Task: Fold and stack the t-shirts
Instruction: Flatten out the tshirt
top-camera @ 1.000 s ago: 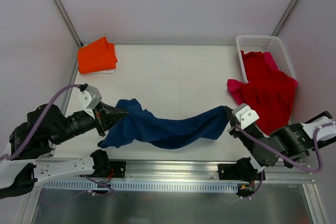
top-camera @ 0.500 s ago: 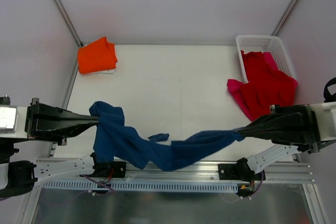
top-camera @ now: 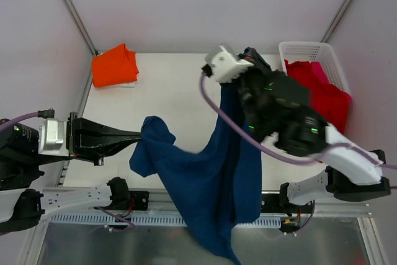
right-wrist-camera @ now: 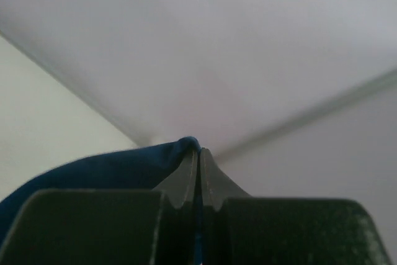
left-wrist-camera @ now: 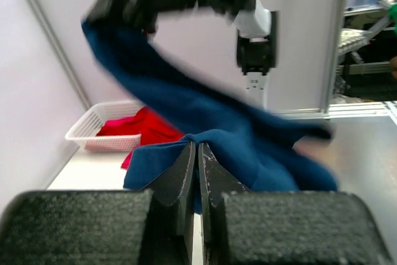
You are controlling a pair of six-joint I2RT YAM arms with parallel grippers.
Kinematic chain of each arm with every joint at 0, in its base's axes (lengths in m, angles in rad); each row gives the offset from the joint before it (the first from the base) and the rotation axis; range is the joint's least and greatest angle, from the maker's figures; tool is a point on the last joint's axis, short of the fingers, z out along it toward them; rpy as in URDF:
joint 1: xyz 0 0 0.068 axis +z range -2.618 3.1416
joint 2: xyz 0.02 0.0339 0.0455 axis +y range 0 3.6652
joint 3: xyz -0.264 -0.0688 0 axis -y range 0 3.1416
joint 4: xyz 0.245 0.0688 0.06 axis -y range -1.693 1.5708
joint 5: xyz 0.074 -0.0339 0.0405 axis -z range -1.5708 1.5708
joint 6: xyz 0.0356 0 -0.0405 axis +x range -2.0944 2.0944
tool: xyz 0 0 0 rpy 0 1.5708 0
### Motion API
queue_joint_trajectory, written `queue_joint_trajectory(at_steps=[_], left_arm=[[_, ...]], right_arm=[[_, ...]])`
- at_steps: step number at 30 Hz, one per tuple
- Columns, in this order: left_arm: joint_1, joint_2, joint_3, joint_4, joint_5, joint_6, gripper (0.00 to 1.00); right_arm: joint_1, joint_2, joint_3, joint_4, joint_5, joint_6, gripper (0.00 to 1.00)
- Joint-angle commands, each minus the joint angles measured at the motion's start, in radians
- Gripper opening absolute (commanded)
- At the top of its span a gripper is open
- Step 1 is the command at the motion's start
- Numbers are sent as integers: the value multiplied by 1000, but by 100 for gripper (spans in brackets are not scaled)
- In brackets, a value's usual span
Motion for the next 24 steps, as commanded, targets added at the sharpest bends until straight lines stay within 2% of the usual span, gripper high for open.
queue_joint_trajectory(at_steps=[1, 2, 4, 5, 7, 8, 9, 10, 11, 13, 14, 15, 16, 17, 18, 19, 20, 21, 22, 23, 24], left_arm=[[-1, 46, -20, 88, -129, 20, 0], [-1, 63, -23, 89, -148, 19, 0], [-1, 77, -30, 96, -163, 14, 0], [1, 78, -33, 100, -159, 12, 0], [1, 84, -40, 111, -156, 5, 0], [-1, 86, -40, 112, -170, 2, 0], [-1, 87, -41, 115, -179, -4, 0], [-1, 87, -43, 114, -185, -11, 0], [-1, 86, -53, 116, -197, -15, 0], [-1, 83, -67, 116, -202, -20, 0], [-1, 84, -79, 117, -208, -20, 0], [-1, 87, -84, 119, -214, -23, 0], [-1, 98, -87, 120, -219, -24, 0], [-1, 106, -96, 120, -225, -23, 0], [-1, 115, -104, 119, -243, -20, 0], [-1, 118, -122, 117, -257, -15, 0], [-1, 121, -135, 119, -266, -12, 0], [1, 123, -148, 119, -307, -8, 0], [1, 126, -159, 120, -359, -6, 0], [1, 133, -179, 117, -401, -5, 0], [2, 149, -190, 117, -479, -3, 0]], right_arm=[[-285, -10, -193, 117, 371, -51, 0], [-328, -4, -298, 118, 376, -23, 0], [-397, 46, -360, 118, 342, -5, 0], [-404, 69, -365, 109, 313, 62, 0], [-440, 166, -318, -25, 218, 180, 0], [-459, 207, -249, -105, 162, 296, 0], [-500, 273, -223, -238, 105, 364, 0], [-523, 286, -207, -312, 0, 449, 0], [-593, 290, -221, -366, -246, 521, 0], [-679, 321, -218, -392, -447, 653, 0], [-795, 327, -210, -421, -790, 707, 0], [-857, 326, -227, -414, -972, 815, 0], [-925, 309, -251, -385, -1188, 877, 0], [-1060, 290, -295, -247, -1585, 947, 0], [-1126, 272, -431, -125, -1752, 1153, 0], [-1190, 237, -514, 20, -2024, 1293, 0], [-1286, 231, -599, 401, -2110, 1466, 0], [-1316, 229, -704, 545, -2167, 1717, 0], [-1336, 218, -728, 624, -2269, 1777, 1], [-1352, 200, -751, 691, -2302, 1798, 0], [-1353, 168, -773, 691, -2322, 1789, 0]])
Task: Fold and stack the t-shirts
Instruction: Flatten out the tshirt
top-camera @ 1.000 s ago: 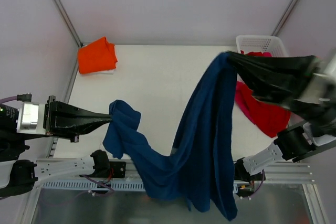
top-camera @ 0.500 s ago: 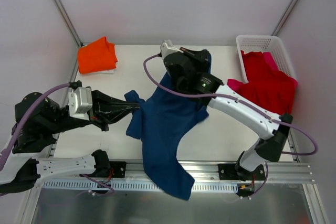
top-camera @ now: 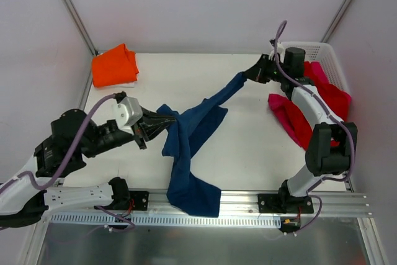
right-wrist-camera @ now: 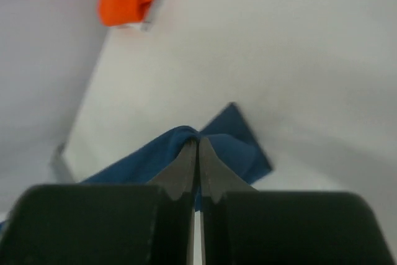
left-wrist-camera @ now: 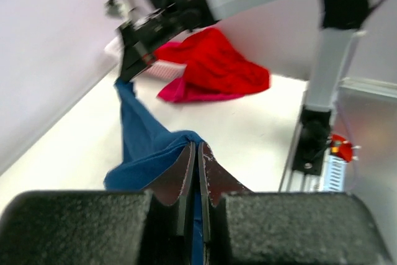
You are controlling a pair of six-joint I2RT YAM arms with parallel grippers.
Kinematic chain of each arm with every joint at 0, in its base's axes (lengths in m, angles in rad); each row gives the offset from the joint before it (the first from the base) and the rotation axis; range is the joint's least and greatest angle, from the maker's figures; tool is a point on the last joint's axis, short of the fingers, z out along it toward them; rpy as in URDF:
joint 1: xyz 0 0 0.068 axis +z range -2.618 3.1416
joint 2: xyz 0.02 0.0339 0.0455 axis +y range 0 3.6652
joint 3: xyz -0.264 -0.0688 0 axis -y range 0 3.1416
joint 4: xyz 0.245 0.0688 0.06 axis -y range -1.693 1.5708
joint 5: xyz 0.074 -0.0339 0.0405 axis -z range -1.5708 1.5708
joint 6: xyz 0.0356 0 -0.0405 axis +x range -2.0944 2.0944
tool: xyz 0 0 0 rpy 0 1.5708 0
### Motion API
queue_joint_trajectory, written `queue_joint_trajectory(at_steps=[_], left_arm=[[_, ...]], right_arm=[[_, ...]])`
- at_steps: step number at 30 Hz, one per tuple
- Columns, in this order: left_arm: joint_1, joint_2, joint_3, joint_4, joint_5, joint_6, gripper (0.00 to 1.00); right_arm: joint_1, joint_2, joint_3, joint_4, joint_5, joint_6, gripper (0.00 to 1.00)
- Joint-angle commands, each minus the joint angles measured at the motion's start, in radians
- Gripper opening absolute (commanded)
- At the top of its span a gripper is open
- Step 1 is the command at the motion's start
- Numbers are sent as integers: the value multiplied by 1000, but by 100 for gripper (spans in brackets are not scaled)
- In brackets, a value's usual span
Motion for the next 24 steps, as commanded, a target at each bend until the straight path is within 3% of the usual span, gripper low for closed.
queue_joint_trajectory(at_steps=[1, 4, 6, 9, 11, 14, 16, 17, 18, 19, 21, 22, 24], left_arm=[[14, 40, -57, 62, -206, 3, 0], [89, 70, -108, 65, -135, -29, 0], [215, 107, -117, 74, -69, -80, 0], [414, 153, -126, 108, 149, -169, 0], [566, 185, -129, 128, 321, -244, 0], [698, 279, -125, 133, 405, -339, 0], [787, 323, -125, 81, 395, -381, 0], [803, 320, -131, 62, 375, -388, 0], [817, 278, -161, 59, 363, -381, 0], [823, 249, -177, 56, 349, -364, 0], [835, 166, -191, 38, 344, -284, 0], [840, 147, -179, 25, 343, -257, 0], [838, 103, -157, 15, 396, -227, 0]], right_arm=[[17, -200, -98, 426, -564, 344, 0], [32, -332, -194, 502, -595, 307, 0], [69, -392, -195, 544, -624, 326, 0], [153, -397, -173, 514, -657, 336, 0], [146, -370, -208, 515, -577, 372, 0], [100, -291, -266, 590, -528, 542, 0], [66, -294, -317, 574, -464, 549, 0], [51, -326, -346, 519, -432, 516, 0], [42, -419, -368, 403, -393, 333, 0], [42, -475, -348, 28, -209, 181, 1], [98, -568, -267, -231, 92, -147, 0], [148, -628, -244, -352, 324, -193, 0], [152, -668, -183, -407, 360, -230, 0]])
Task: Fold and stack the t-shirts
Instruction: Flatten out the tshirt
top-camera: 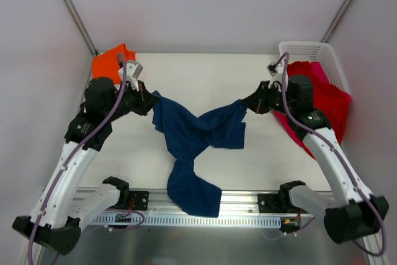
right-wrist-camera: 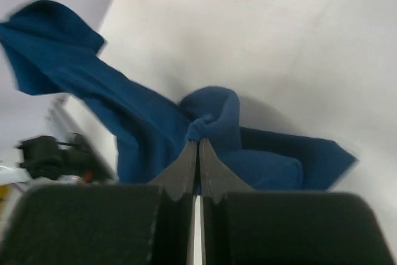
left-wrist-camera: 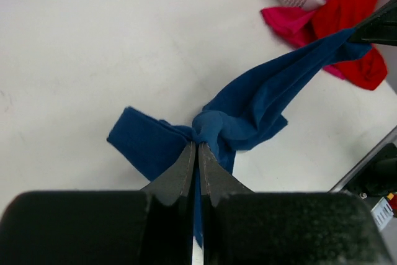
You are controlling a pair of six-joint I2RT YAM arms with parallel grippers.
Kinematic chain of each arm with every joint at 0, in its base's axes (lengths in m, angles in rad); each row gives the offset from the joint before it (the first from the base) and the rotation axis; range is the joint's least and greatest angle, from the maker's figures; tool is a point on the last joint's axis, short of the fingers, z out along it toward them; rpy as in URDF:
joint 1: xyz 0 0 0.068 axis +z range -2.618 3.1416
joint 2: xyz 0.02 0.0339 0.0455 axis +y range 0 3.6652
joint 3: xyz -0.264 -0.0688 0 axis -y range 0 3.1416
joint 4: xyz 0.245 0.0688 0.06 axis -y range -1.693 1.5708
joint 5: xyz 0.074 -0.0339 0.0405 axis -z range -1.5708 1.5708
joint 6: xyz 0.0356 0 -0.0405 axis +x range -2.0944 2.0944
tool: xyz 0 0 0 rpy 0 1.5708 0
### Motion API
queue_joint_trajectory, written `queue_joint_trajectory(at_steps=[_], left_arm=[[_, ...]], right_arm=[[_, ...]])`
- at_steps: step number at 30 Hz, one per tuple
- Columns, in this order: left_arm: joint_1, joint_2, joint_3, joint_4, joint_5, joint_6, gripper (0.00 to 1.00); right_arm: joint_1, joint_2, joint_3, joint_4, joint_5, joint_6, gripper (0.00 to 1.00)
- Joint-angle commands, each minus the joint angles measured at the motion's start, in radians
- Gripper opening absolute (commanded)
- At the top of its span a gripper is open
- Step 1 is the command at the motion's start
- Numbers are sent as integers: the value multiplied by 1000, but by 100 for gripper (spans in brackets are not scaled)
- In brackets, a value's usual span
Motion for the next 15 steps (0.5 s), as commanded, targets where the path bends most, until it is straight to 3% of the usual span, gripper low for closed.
queue_joint_trajectory(at_steps=[1, 5, 11, 15], left_arm=[[7, -115, 82, 28, 128, 67, 0], [8, -160, 151, 28, 274, 112, 0], [-21, -270, 108, 28, 487, 157, 0], [-55, -368, 64, 30, 556, 193, 0]], right_arm=[[39, -216, 174, -275, 318, -295, 0], [47, -337, 250, -301, 262, -283, 0], [56, -512, 370, -394, 121, -322, 1], [56, -623, 373, -381, -121, -323, 0]])
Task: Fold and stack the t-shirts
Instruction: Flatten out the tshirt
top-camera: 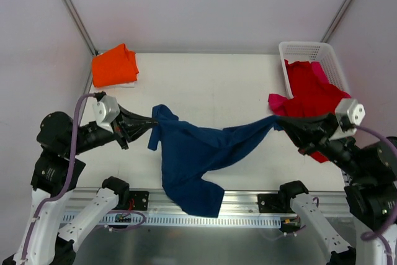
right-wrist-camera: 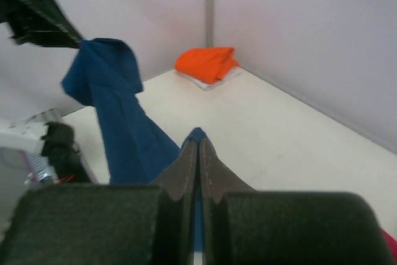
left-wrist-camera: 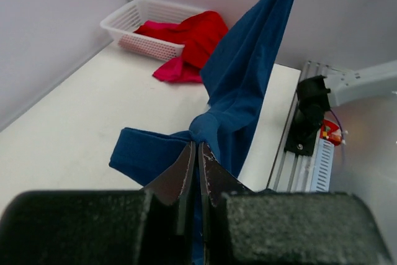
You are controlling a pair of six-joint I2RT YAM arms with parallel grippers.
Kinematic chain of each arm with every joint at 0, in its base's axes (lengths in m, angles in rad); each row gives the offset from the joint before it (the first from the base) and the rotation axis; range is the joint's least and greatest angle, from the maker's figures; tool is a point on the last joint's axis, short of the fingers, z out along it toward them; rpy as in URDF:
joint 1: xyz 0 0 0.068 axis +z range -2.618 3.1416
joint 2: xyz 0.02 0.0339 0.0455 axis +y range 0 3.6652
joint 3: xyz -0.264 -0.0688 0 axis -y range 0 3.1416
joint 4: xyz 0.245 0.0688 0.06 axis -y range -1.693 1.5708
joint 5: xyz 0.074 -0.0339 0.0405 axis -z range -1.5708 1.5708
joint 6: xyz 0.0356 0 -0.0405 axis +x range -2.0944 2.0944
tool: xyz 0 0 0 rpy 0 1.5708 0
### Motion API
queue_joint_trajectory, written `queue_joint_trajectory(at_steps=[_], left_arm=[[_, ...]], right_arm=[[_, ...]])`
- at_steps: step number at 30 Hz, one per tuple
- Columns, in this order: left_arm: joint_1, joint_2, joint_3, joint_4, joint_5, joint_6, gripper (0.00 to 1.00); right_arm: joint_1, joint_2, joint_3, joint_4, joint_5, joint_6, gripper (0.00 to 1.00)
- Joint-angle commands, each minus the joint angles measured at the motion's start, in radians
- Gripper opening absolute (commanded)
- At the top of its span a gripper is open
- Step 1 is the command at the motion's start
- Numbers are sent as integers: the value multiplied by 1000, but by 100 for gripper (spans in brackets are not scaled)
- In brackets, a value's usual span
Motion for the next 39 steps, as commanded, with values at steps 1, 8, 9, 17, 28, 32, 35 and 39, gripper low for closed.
queue_joint_trajectory(at_steps=[1, 8, 9, 17, 28, 32, 35, 39], left_arm=[[-23, -68, -18, 20, 146, 60, 0], [-25, -140, 132, 21, 221, 51, 0], [-25, -141, 152, 21, 230, 46, 0], [-26, -166, 208, 4, 134, 89, 0], [-48, 145, 34, 16, -493, 217, 0], [-26, 289, -49, 130, -700, 284, 0], [23, 406, -125, 281, -754, 287, 0], [206, 689, -95, 371, -564, 197, 0]], right_arm=[[4, -73, 24, -8, -259, -15, 0], [-30, -156, 101, 247, -546, 209, 0], [-42, -148, 127, 233, -560, 205, 1], [-71, -179, 216, 89, -338, 32, 1], [-74, 143, -98, 56, 726, -122, 0], [-74, 295, -271, 219, 1021, -114, 0], [-79, 422, -379, 334, 1100, -102, 0], [-99, 573, -436, 446, 1138, -76, 0]])
